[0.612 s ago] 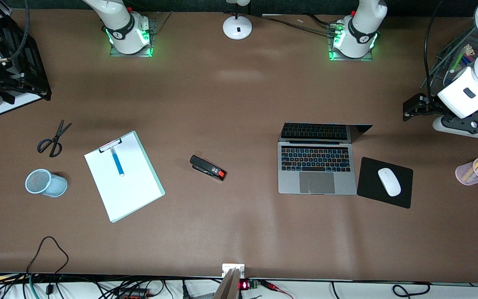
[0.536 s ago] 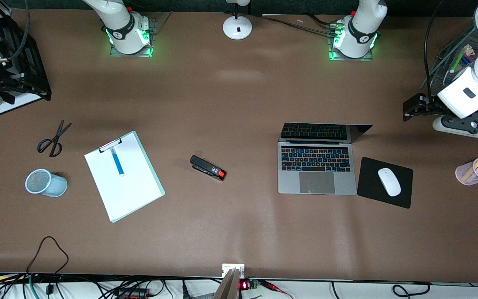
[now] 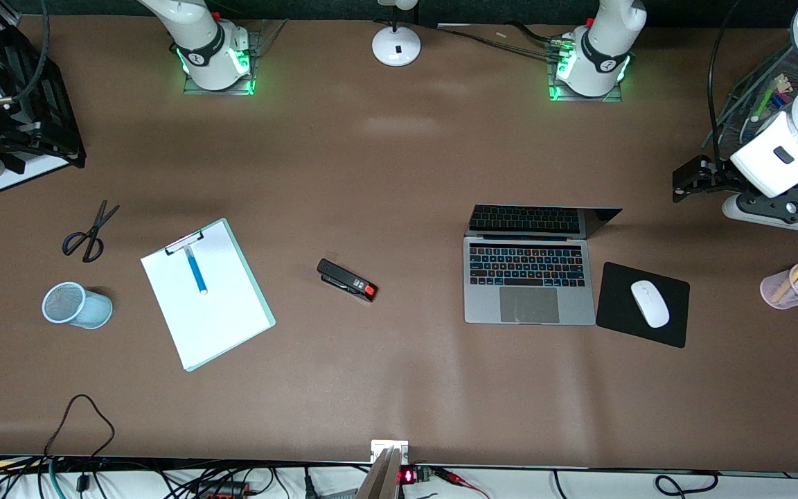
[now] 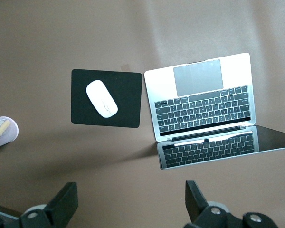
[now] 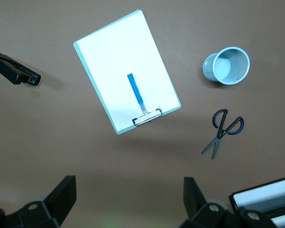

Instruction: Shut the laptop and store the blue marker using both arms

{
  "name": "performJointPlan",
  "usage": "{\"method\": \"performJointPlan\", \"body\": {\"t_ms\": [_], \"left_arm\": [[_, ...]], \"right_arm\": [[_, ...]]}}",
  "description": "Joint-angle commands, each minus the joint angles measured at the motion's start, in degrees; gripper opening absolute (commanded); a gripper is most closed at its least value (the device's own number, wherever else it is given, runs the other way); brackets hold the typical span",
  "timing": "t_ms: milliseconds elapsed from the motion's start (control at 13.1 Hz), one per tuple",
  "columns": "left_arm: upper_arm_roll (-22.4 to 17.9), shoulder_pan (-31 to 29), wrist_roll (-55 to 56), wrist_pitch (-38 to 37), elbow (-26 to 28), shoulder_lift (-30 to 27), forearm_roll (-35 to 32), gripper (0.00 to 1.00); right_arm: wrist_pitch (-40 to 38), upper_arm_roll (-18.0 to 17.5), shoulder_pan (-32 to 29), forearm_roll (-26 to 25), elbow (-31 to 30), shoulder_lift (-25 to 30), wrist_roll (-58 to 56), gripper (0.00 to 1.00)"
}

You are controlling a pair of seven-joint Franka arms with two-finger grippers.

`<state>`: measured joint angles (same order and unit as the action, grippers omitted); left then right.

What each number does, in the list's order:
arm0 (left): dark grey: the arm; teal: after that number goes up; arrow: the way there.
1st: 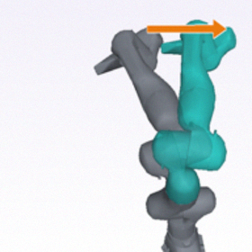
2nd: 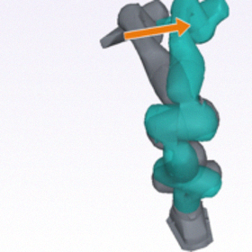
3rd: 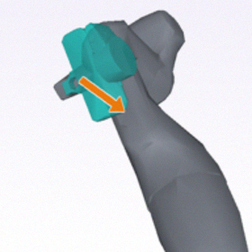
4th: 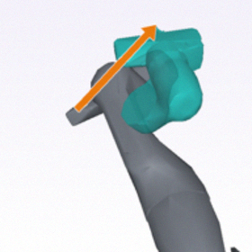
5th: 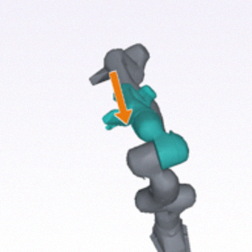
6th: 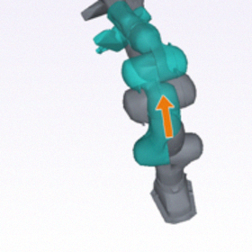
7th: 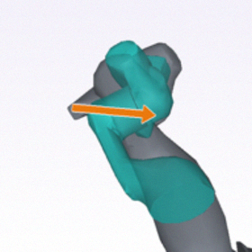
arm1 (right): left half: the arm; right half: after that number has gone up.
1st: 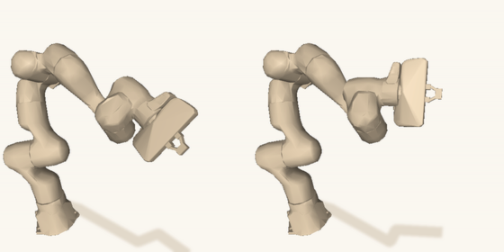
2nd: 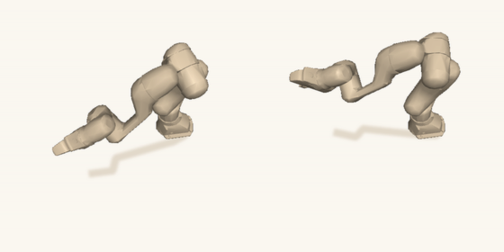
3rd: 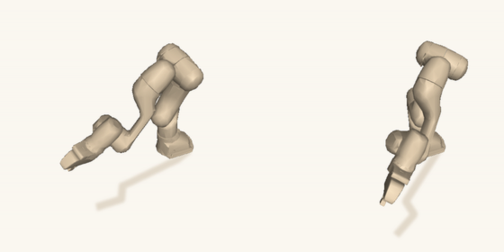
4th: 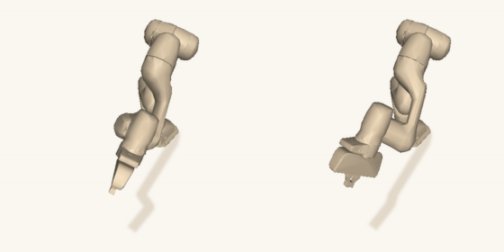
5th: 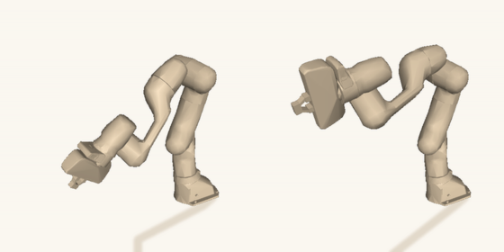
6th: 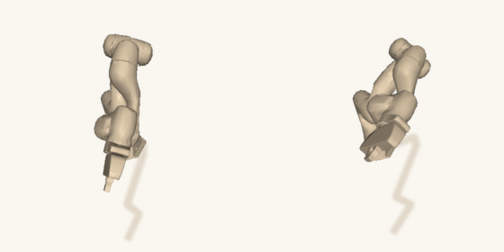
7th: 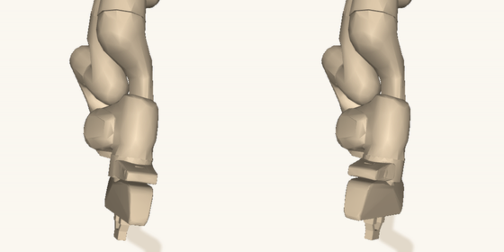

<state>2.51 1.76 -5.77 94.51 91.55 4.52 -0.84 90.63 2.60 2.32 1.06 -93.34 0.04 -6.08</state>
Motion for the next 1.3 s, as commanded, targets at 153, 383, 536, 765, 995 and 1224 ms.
{"method": "performJointPlan", "body": {"t_ms": [153, 383, 536, 765, 995, 1224], "left_arm": [[0.04, -0.35, -0.29, -1.16, -1.29, 2.07, 0.4, 1.0], [0.04, -0.18, -0.65, -1.17, -1.46, 2.87, 0.23, 1.0], [0.04, -0.09, -0.91, -1.08, -1.55, 3.13, -0.04, 1.0], [0.04, 0.17, -0.91, -0.99, -1.73, 4.27, -0.13, 1.0], [0.04, 0.52, -0.39, -0.9, -2.86, 6.28, 0.31, 0.65], [0.12, 0.61, -0.12, -4.84, -9.44, 9.97, 0.84, 0.06]], "right_arm": [[4.89, -0.58, 0.93, 0.08, -0.25, -6.88, 0.1, 1.0], [16.2, -0.66, 1.81, -0.1, -7.26, -10.05, 0.01, 1.0], [25.17, -0.58, 2.78, -0.27, -11.67, -12.5, -4.0, 1.0], [33.36, -0.58, 2.52, -0.27, -11.86, -19.0, -14.8, 1.0], [38.73, -0.66, 2.69, -0.27, -11.95, -24.37, -17.82, 1.0], [41.55, -0.75, 2.78, -0.27, -11.51, -27.98, -22.12, 0.91]]}}
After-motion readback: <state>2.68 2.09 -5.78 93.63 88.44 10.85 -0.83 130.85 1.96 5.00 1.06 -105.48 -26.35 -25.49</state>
